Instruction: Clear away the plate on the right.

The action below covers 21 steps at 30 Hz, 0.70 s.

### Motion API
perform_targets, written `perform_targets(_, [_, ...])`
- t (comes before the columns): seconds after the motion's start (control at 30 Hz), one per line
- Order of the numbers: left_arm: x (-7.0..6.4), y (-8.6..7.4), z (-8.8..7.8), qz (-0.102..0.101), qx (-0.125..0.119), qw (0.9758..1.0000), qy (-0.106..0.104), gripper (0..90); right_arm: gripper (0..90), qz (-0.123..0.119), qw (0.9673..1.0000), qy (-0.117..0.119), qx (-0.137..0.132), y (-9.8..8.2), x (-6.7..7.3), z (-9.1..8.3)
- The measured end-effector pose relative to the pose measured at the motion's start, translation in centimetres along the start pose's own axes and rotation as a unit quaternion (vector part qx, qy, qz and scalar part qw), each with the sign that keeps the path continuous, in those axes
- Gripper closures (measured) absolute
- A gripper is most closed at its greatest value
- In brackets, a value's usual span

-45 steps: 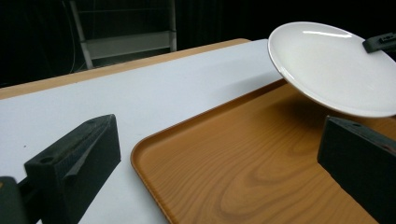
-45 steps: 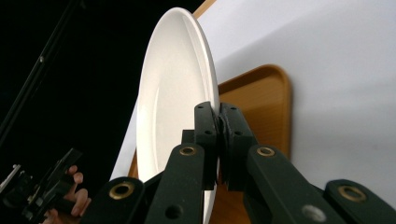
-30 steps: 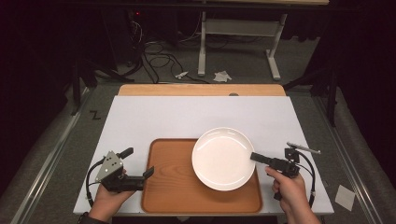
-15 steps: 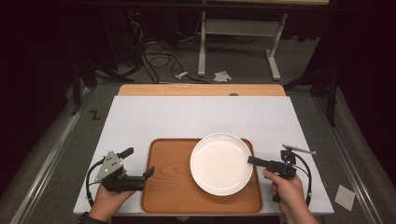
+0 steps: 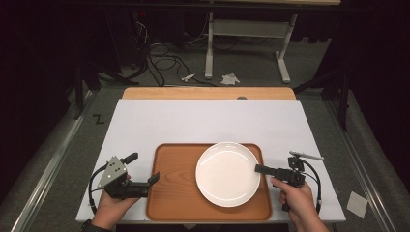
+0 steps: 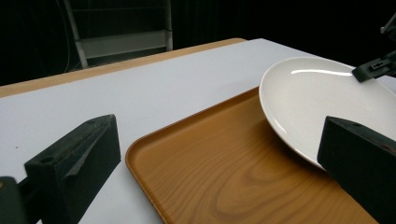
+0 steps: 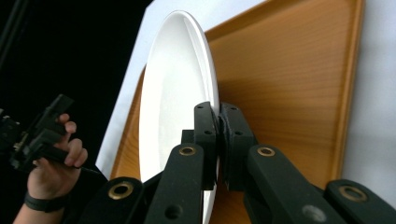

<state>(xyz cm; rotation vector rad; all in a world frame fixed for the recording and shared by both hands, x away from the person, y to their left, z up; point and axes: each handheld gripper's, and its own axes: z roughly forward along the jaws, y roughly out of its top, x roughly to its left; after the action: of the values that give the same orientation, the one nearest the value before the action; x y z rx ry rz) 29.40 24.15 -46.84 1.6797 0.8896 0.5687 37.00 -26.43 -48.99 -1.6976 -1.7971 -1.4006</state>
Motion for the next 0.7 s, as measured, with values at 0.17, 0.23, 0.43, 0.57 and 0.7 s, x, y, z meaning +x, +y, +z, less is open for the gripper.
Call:
perform_targets(0.17, [-0.05, -0.1, 0.23, 0.002, 0.004, 1.0, -0.004, 0.2, 89.4, 0.002, 0.9998, -0.017, 0.012, 0.04, -0.36, 0.2])
perform_targets(0.23, [-0.14, -0.11, 0.24, 0.005, 0.005, 1.0, -0.004, 0.2, 89.3, -0.001, 0.9996, -0.022, 0.018, 0.05, -0.35, 0.28])
perform_targets(0.43, [-0.22, -0.12, 0.25, 0.009, 0.008, 0.9999, -0.004, 0.2, 88.6, -0.008, 0.9983, -0.048, 0.031, -0.02, -0.01, 0.75])
perform_targets(0.57, [-0.26, -0.07, 0.24, 0.01, 0.006, 0.9999, -0.003, 0.2, 88.0, -0.011, 0.9977, -0.058, 0.033, 0.01, -0.12, 0.8])
perform_targets(0.7, [-0.26, -0.08, 0.26, 0.012, 0.007, 0.9999, -0.004, 0.2, 87.3, -0.015, 0.997, -0.068, 0.034, 0.06, -0.32, 0.91])
